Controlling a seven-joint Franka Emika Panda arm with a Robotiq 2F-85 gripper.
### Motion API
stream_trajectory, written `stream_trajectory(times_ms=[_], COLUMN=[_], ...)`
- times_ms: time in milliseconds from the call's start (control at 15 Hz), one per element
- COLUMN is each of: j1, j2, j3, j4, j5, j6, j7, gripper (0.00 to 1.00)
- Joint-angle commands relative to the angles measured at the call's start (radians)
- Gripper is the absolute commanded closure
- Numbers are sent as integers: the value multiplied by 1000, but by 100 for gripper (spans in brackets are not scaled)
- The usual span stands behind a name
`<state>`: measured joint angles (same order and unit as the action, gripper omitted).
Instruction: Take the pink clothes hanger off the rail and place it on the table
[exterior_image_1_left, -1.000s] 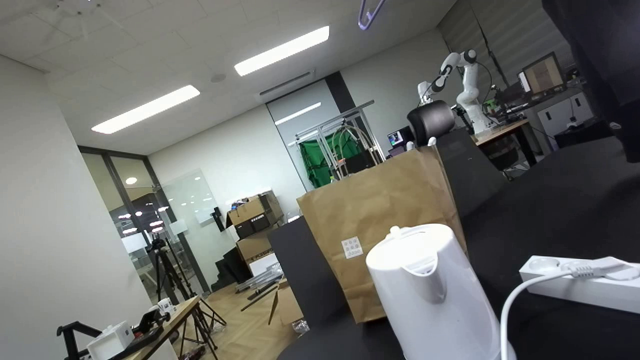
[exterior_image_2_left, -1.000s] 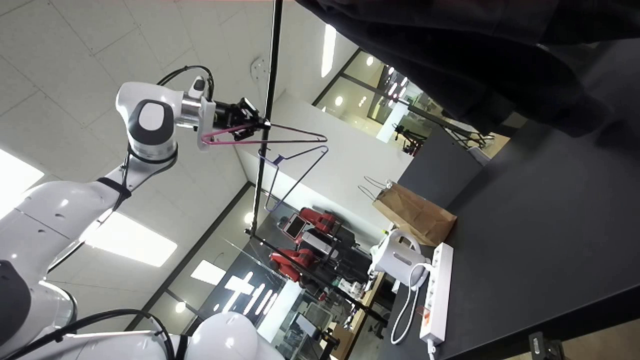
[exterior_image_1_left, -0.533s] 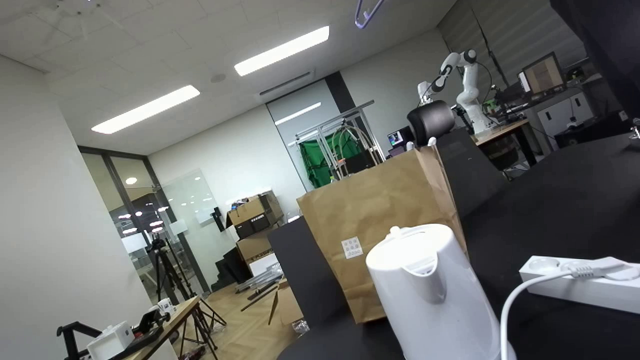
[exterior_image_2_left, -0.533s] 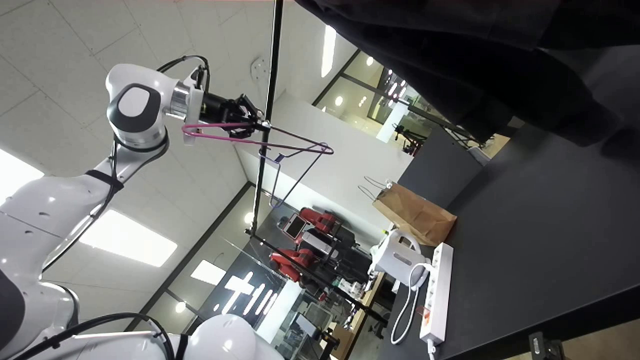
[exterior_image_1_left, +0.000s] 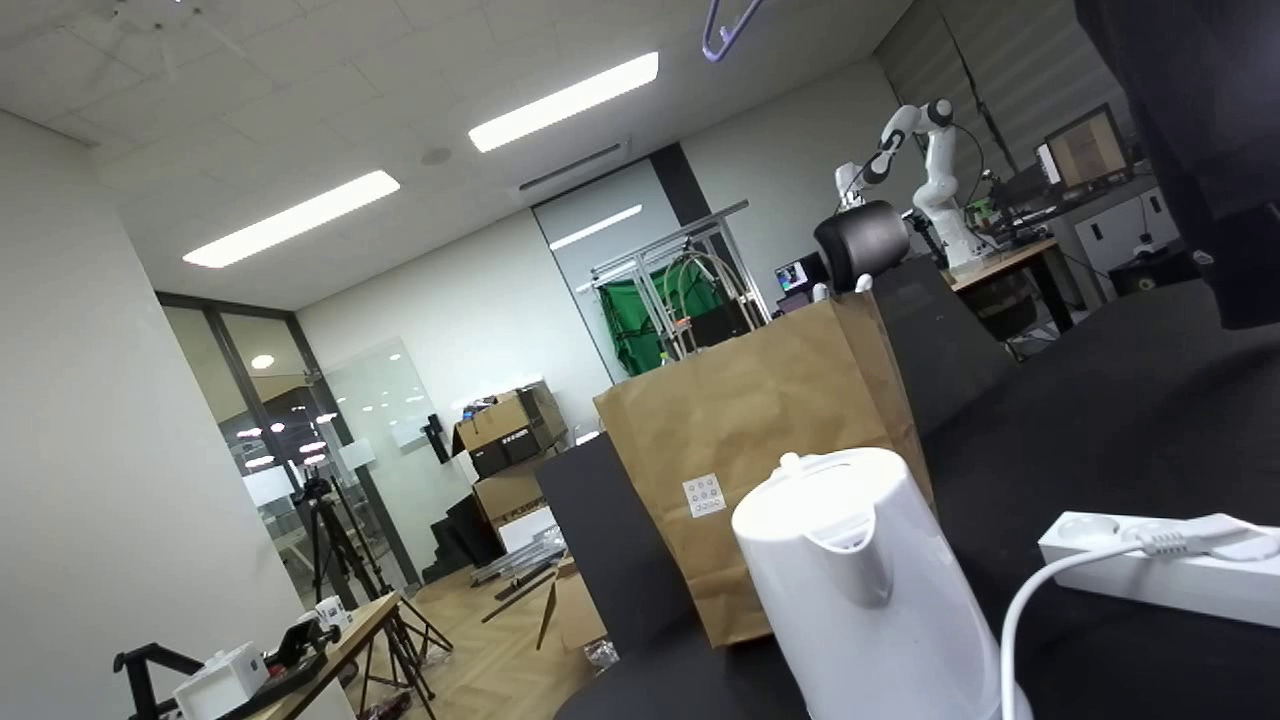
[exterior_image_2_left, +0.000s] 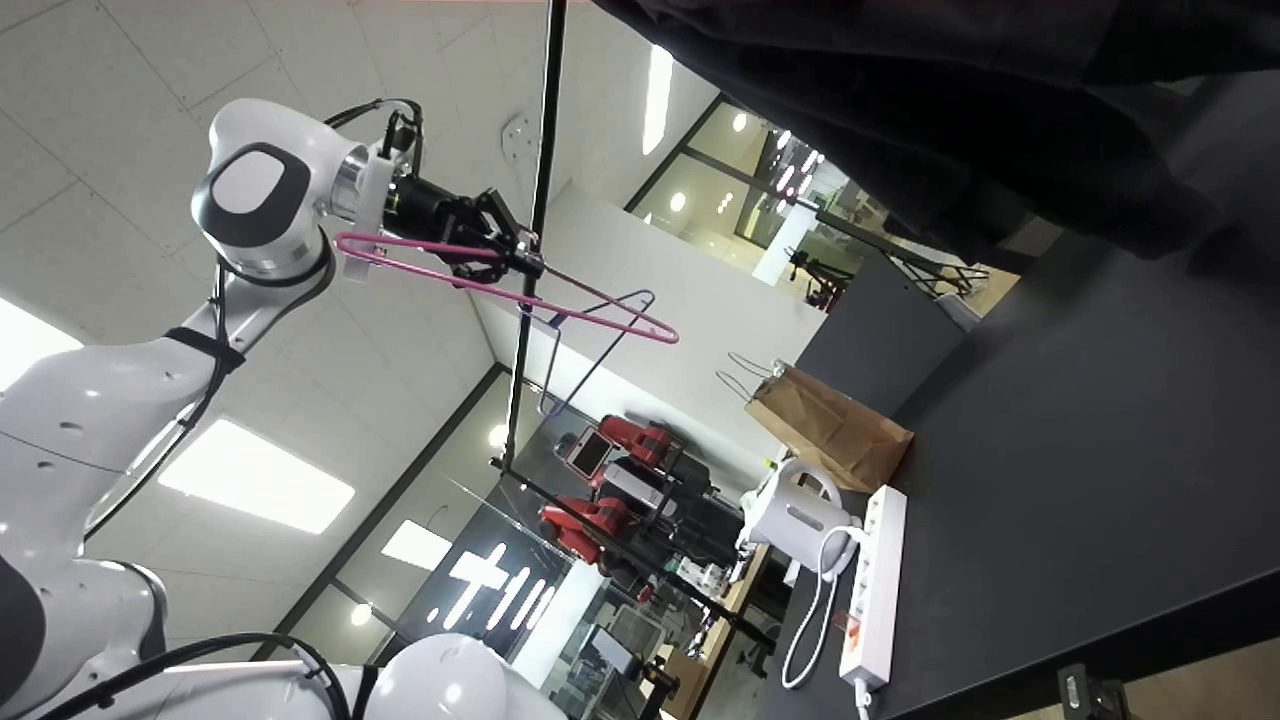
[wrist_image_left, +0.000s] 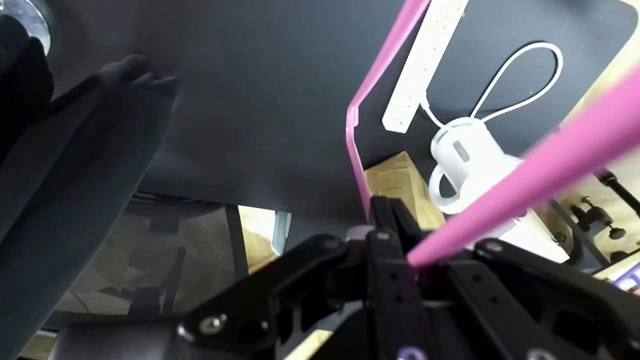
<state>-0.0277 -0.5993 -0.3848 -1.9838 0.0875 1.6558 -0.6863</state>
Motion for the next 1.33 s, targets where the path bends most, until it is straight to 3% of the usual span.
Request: stream_trajectory(times_ms=[0,333,733,1267], j1=[-16,-8,-34,-90], j2=[71,217,410,467], j3=[-4,-18,30,92], j4=[31,15,19,-2], j5=[-12,89,209,193], j6=[-17,128,306,310], j7=[-23,-69,-84,-79], gripper=[99,99,99,96])
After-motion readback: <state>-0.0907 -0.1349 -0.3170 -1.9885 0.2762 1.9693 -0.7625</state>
